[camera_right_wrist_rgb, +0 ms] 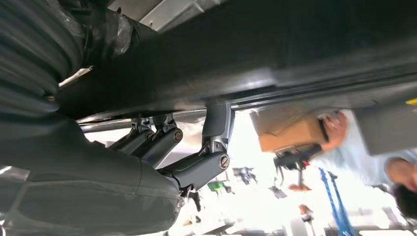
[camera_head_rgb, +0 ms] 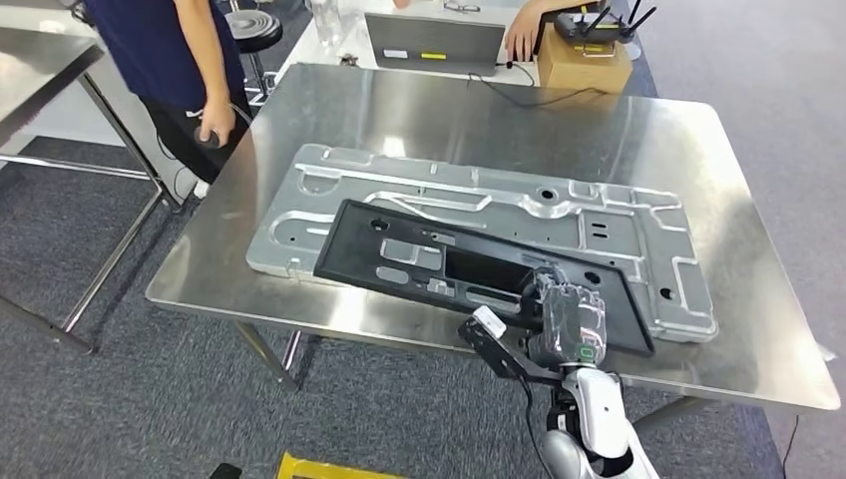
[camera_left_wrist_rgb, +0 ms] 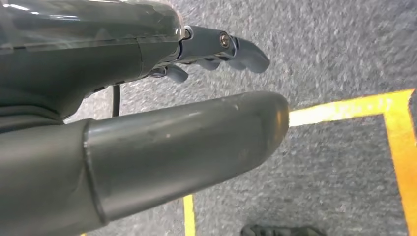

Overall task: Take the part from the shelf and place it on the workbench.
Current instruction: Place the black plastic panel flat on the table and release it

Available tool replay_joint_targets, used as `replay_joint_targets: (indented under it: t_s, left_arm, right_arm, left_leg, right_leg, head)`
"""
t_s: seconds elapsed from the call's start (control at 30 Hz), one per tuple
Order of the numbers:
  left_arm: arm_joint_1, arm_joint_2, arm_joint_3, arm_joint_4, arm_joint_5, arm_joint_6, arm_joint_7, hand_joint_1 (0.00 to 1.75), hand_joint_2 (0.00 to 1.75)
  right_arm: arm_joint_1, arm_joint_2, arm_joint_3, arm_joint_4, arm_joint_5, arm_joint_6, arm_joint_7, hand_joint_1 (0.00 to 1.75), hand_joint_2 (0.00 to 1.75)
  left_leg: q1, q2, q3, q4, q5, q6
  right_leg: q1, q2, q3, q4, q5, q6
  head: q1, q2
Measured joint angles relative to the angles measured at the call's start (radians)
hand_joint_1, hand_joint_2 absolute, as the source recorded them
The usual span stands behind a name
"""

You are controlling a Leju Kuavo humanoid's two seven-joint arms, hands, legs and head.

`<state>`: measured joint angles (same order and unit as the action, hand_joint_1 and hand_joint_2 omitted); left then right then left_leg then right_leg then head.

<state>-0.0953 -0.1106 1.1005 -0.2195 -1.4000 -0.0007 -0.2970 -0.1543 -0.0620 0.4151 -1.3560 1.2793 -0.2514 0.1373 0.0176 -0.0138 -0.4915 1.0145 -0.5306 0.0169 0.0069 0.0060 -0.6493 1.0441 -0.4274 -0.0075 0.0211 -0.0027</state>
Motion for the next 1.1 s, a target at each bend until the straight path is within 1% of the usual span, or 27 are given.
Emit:
replay_joint_targets:
  t_s: [0.07, 0.1, 0.13, 0.17, 0.23, 0.27, 0.3, 0.33, 0.4, 0.43, 0.47, 0.5, 0.53, 0.57, 0.63, 0.7, 0.73, 0.77, 0.8, 0.83, 0.87, 0.9, 0.93, 0.97, 1.03, 1.07, 1.1]
  left_arm:
    - [0.0, 0.0, 0.0, 0.0, 0.0, 0.0, 0.0, 0.0, 0.0]
    - [-0.001, 0.0, 0.0, 0.0, 0.0, 0.0, 0.0, 0.0, 0.0]
    - [-0.002, 0.0, 0.0, 0.0, 0.0, 0.0, 0.0, 0.0, 0.0]
    - [-0.004, 0.0, -0.001, 0.0, 0.0, 0.0, 0.0, 0.0, 0.0]
    - [-0.004, 0.002, -0.001, 0.001, 0.0, 0.0, 0.0, 0.0, 0.0]
    - [-0.003, 0.002, -0.001, 0.001, 0.0, 0.0, 0.001, 0.0, 0.0]
    - [-0.001, 0.003, -0.001, 0.001, 0.0, 0.0, 0.002, 0.0, 0.0]
    - [0.0, 0.003, -0.001, 0.001, 0.0, 0.0, 0.002, 0.0, 0.0]
    - [0.003, 0.003, -0.001, 0.001, 0.0, 0.0, 0.003, 0.0, 0.0]
    - [0.003, 0.003, -0.001, 0.001, 0.0, 0.001, 0.003, 0.0, 0.0]
    - [0.004, 0.003, -0.001, 0.001, 0.0, 0.001, 0.003, 0.0, 0.0]
    - [0.004, 0.003, -0.001, 0.001, 0.0, 0.001, 0.004, 0.0, 0.0]
    - [0.003, 0.003, -0.001, 0.001, 0.0, 0.001, 0.004, 0.0, 0.0]
    - [0.003, 0.003, -0.001, 0.001, 0.0, 0.001, 0.005, 0.0, 0.0]
    - [0.003, 0.003, -0.001, 0.001, 0.0, 0.001, 0.005, 0.0, 0.0]
    - [0.003, 0.003, -0.001, 0.001, 0.0, 0.001, 0.005, 0.0, 0.0]
    - [0.003, 0.003, -0.001, 0.001, 0.0, 0.001, 0.005, 0.0, 0.0]
    - [0.001, 0.003, -0.001, 0.001, 0.0, 0.002, 0.005, 0.0, 0.0]
    - [0.0, 0.003, -0.001, 0.001, 0.0, 0.005, 0.005, 0.0, 0.0]
    - [-0.001, 0.003, -0.002, 0.001, 0.0, 0.008, 0.005, 0.0, 0.44]
    - [-0.001, 0.003, -0.002, 0.001, 0.0, 0.01, 0.004, 0.0, 0.87]
    - [-0.001, 0.003, -0.003, 0.001, 0.0, 0.013, 0.005, 0.0, 1.31]
    - [-0.001, 0.003, -0.003, 0.001, -0.001, 0.013, 0.007, 0.0, 1.75]
    - [-0.001, 0.003, -0.004, 0.001, -0.002, 0.013, 0.01, 0.0, 1.75]
    - [-0.003, 0.002, -0.004, 0.001, -0.003, 0.014, 0.012, 0.0, 0.87]
    - [-0.003, 0.002, -0.005, 0.002, -0.001, 0.015, 0.01, 0.0, 0.44]
    - [-0.005, 0.002, -0.005, 0.002, 0.001, 0.016, 0.006, 0.0, 0.0]
  right_arm:
    - [0.0, -0.001, -0.001, 0.0, -0.002, 0.0, 0.001, 1.75, 1.75]
    - [-0.001, -0.002, -0.001, 0.0, -0.002, 0.001, 0.001, 1.75, 1.75]
    - [-0.003, -0.002, -0.002, 0.0, -0.002, 0.001, 0.001, 1.75, 1.75]
    - [-0.004, -0.002, -0.002, 0.0, -0.002, 0.002, 0.001, 1.75, 1.75]
    - [-0.005, -0.002, -0.002, 0.002, -0.003, 0.006, 0.0, 1.75, 1.75]
    - [-0.004, -0.002, -0.002, 0.003, -0.004, 0.009, 0.0, 1.75, 1.75]
    - [-0.004, -0.002, -0.002, 0.005, -0.005, 0.012, 0.0, 1.75, 1.75]
    - [-0.003, -0.002, -0.002, 0.007, -0.005, 0.014, 0.0, 1.75, 1.75]
    - [-0.003, -0.002, -0.002, 0.009, -0.005, 0.016, 0.0, 1.75, 1.75]
    - [-0.004, -0.002, -0.002, 0.01, -0.005, 0.016, 0.0, 1.75, 1.75]
    - [-0.005, -0.002, -0.002, 0.012, -0.006, 0.017, 0.0, 1.75, 1.75]
    - [-0.006, -0.002, -0.002, 0.013, -0.006, 0.018, 0.0, 1.75, 1.75]
    - [-0.007, -0.002, -0.002, 0.014, -0.007, 0.019, 0.0, 1.75, 1.75]
    - [-0.008, -0.002, -0.002, 0.014, -0.007, 0.019, 0.0, 1.75, 1.75]
    - [-0.008, -0.002, -0.002, 0.015, -0.007, 0.02, -0.001, 1.75, 1.75]
    - [-0.009, -0.002, -0.002, 0.015, -0.007, 0.02, -0.001, 1.75, 1.75]
    - [-0.009, -0.002, -0.002, 0.015, -0.007, 0.021, -0.001, 1.75, 1.75]
    - [-0.011, -0.002, -0.002, 0.017, -0.007, 0.022, -0.001, 1.75, 1.75]
    - [-0.012, -0.002, -0.003, 0.021, -0.008, 0.025, -0.001, 1.31, 1.31]
    - [-0.013, -0.002, -0.003, 0.026, -0.008, 0.028, -0.001, 0.87, 0.87]
    - [-0.014, -0.002, -0.003, 0.032, -0.008, 0.031, -0.001, 0.44, 0.44]
    - [-0.014, -0.002, -0.003, 0.036, -0.008, 0.033, -0.002, 0.0, 0.0]
    - [-0.014, -0.002, -0.003, 0.038, -0.009, 0.034, -0.002, 0.0, 0.0]
    - [-0.015, -0.002, -0.003, 0.04, -0.009, 0.035, -0.004, 0.0, 0.0]
    - [-0.018, -0.002, -0.003, 0.044, -0.011, 0.036, -0.005, 0.0, 0.0]
    - [-0.02, -0.001, -0.003, 0.046, -0.012, 0.037, -0.006, 0.0, 0.0]
    - [-0.021, -0.001, -0.003, 0.048, -0.014, 0.038, -0.006, 0.0, 0.0]
  left_leg:
    - [-0.001, 0.001, 0.008, 0.005, 0.002, -0.011]
    - [-0.001, 0.003, 0.006, 0.024, 0.0, -0.014]
    - [0.0, 0.004, -0.009, 0.057, -0.009, -0.017]
    - [0.001, 0.006, -0.038, 0.106, -0.027, -0.019]
    - [0.002, 0.007, -0.117, 0.22, -0.075, -0.026]
    - [0.002, 0.007, -0.15, 0.255, -0.091, -0.03]
    - [0.003, 0.007, -0.171, 0.259, -0.089, -0.033]
    - [0.004, 0.008, -0.176, 0.231, -0.065, -0.034]
    - [0.005, 0.009, -0.159, 0.114, 0.037, -0.032]
    - [0.003, 0.01, -0.149, 0.063, 0.071, -0.029]
    - [0.0, 0.011, -0.144, 0.031, 0.097, -0.023]
    - [-0.003, 0.011, -0.143, 0.019, 0.103, -0.017]
    - [-0.005, 0.01, -0.139, 0.017, 0.095, -0.01]
    - [-0.006, 0.009, -0.136, 0.017, 0.099, -0.004]
    - [-0.006, 0.008, -0.131, 0.016, 0.097, 0.001]
    - [-0.005, 0.008, -0.129, 0.015, 0.097, 0.001]
    - [-0.003, 0.008, -0.124, 0.011, 0.097, 0.004]
    - [-0.002, 0.008, -0.117, 0.008, 0.095, 0.008]
    - [-0.001, 0.008, -0.107, 0.005, 0.088, 0.013]
    - [0.0, 0.008, -0.095, 0.002, 0.079, 0.018]
    - [0.0, 0.007, -0.084, 0.002, 0.069, 0.02]
    - [-0.001, 0.005, -0.072, 0.002, 0.058, 0.02]
    - [-0.001, 0.004, -0.06, 0.002, 0.05, 0.018]
    - [-0.001, 0.004, -0.05, 0.001, 0.041, 0.016]
    - [-0.001, 0.003, -0.038, 0.0, 0.028, 0.006]
    - [-0.002, 0.002, -0.035, 0.001, 0.024, 0.0]
    - [-0.003, 0.002, -0.032, 0.002, 0.024, -0.006]
  right_leg:
    - [-0.002, 0.002, 0.019, -0.016, -0.001, -0.012]
    - [-0.005, 0.003, 0.033, -0.025, -0.004, -0.018]
    - [-0.008, 0.002, 0.046, -0.031, -0.008, -0.024]
    - [-0.01, 0.001, 0.057, -0.035, -0.013, -0.029]
    - [-0.01, 0.001, 0.073, -0.037, -0.029, -0.034]
    - [-0.01, 0.002, 0.083, -0.036, -0.038, -0.033]
    - [-0.01, 0.003, 0.095, -0.036, -0.048, -0.031]
    - [-0.011, 0.004, 0.108, -0.036, -0.059, -0.029]
    - [-0.011, 0.004, 0.136, -0.034, -0.082, -0.021]
    - [-0.011, 0.004, 0.145, -0.032, -0.093, -0.016]
    - [-0.01, 0.005, 0.15, -0.03, -0.102, -0.009]
    - [-0.009, 0.005, 0.152, -0.028, -0.108, -0.002]
    - [-0.009, 0.006, 0.154, -0.027, -0.111, 0.004]
    - [-0.01, 0.006, 0.157, -0.027, -0.113, 0.008]
    - [-0.01, 0.006, 0.161, -0.028, -0.114, 0.011]
    - [-0.01, 0.006, 0.161, -0.027, -0.114, 0.011]
    - [-0.011, 0.005, 0.156, -0.014, -0.114, 0.013]
    - [-0.013, 0.003, 0.133, 0.028, -0.122, 0.017]
    - [-0.015, 0.002, 0.083, 0.102, -0.147, 0.023]
    - [-0.018, 0.0, 0.029, 0.174, -0.169, 0.029]
    - [-0.02, 0.0, -0.019, 0.222, -0.181, 0.033]
    - [-0.021, -0.001, -0.044, 0.225, -0.17, 0.034]
    - [-0.02, -0.001, -0.036, 0.174, -0.124, 0.031]
    - [-0.019, -0.001, -0.021, 0.11, -0.069, 0.026]
    - [-0.011, -0.002, -0.001, 0.02, -0.01, 0.014]
    - [-0.007, -0.002, 0.001, 0.002, -0.002, 0.007]
    - [-0.003, -0.002, 0.001, -0.001, -0.006, 0.002]
  head:
    - [0.001, 0.0]
    - [0.001, 0.0]
    - [0.001, 0.0]
    - [0.0, 0.0]
    - [0.0, 0.0]
    - [0.0, 0.0]
    - [0.0, 0.0]
    - [0.0, 0.0]
    - [0.0, 0.0]
    - [0.0, 0.0]
    - [0.0, 0.0]
    - [0.0, 0.0]
    - [0.0, 0.0]
    - [0.0, 0.0]
    - [0.0, 0.0]
    - [0.0, 0.0]
    - [0.0, 0.0]
    - [0.0, 0.0]
    - [0.0, 0.0]
    - [0.001, 0.0]
    - [0.001, 0.0]
    - [0.001, 0.0]
    - [0.001, 0.0]
    - [0.001, 0.0]
    - [0.001, 0.0]
    - [0.001, 0.0]
    - [0.001, 0.0]
